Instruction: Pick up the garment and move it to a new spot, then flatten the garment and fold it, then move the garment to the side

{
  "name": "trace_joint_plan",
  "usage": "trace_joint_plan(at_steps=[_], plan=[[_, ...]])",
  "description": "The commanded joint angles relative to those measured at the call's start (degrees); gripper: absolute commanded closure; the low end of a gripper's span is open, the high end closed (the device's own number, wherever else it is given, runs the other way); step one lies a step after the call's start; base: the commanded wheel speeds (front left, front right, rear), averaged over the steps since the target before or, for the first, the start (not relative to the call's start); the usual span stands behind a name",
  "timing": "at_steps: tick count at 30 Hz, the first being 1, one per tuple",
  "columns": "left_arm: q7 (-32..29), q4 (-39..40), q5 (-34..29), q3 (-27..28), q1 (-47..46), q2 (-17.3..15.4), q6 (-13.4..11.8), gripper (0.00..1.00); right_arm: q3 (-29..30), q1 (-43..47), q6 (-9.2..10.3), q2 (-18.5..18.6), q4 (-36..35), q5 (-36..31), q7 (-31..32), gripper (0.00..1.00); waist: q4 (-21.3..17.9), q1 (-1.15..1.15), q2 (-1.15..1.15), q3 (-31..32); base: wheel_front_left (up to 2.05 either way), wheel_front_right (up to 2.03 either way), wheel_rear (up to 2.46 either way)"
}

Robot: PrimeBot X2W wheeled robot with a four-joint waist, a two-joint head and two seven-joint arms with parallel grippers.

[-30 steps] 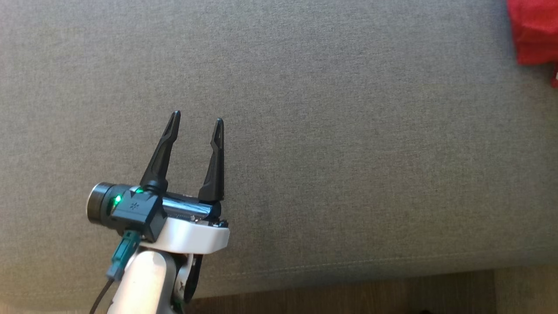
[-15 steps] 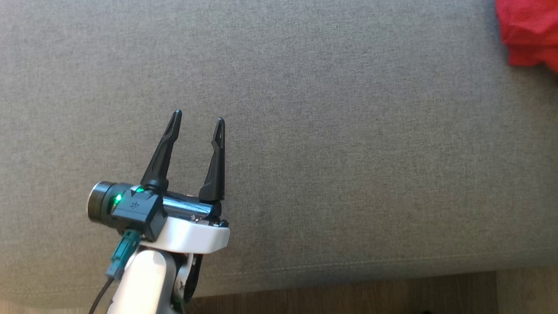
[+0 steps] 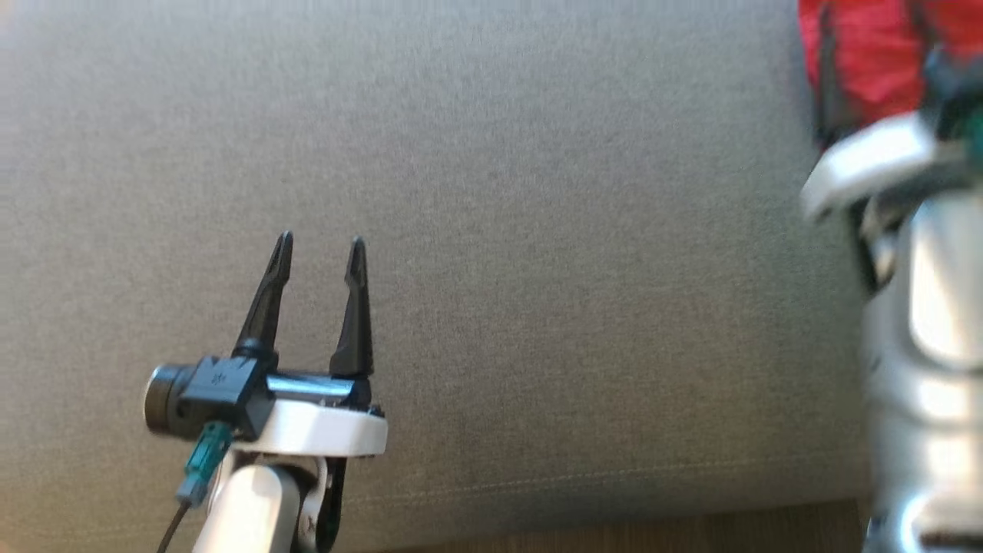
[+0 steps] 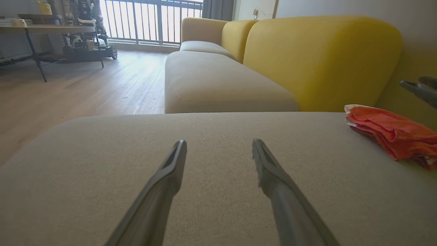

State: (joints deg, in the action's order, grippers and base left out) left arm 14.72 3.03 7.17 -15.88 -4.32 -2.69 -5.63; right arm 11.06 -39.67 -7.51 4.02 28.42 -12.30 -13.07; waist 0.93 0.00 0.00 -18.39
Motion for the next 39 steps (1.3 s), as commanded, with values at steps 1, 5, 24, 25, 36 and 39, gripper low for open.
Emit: trace_joint_plan(at_steps=[1,5,24,25,36,39], plan=[[0.3,1.3,0.8,2.1,0.2,-0.2,-0.5,0.00,-1.8,1.2,0.02,-0.1,-2.8,2.2,-1.0,0.00,0.1,0.00,0.00,3.2,0.00,0.00,0.00],[0.3,1.2,3.0,3.1,1.9,-0.2,-2.2,0.00,-6.0,11.2,0.02,-1.1,-8.1,12.1,-1.9,0.00,0.7,0.00,0.00,6.3,0.00,0.00,0.00],[0.3,3.0,2.3,5.3,7.5,-0.2,-1.0,0.00,-10.1,38.0,0.02,-1.1,-29.9,24.4,-1.9,0.00,2.8,0.00,0.00,12.8,0.00,0.00,0.00],[0.3,3.0,2.0,5.3,7.6,-0.2,-1.0,0.00,-10.1,38.1,0.02,-1.1,-29.9,24.4,-1.9,0.00,2.8,0.00,0.00,12.9,0.00,0.00,0.00],[0.3,2.6,1.2,5.1,8.4,-0.2,-1.2,0.00,-10.4,39.2,0.02,-1.1,-30.1,25.0,-1.9,0.00,3.0,0.00,0.00,14.1,0.00,0.00,0.00],[0.3,2.4,1.2,5.2,8.6,-0.2,-1.4,0.00,-10.5,39.7,0.02,-1.1,-30.3,25.2,-1.9,0.00,3.0,0.00,0.00,14.5,0.00,0.00,0.00]])
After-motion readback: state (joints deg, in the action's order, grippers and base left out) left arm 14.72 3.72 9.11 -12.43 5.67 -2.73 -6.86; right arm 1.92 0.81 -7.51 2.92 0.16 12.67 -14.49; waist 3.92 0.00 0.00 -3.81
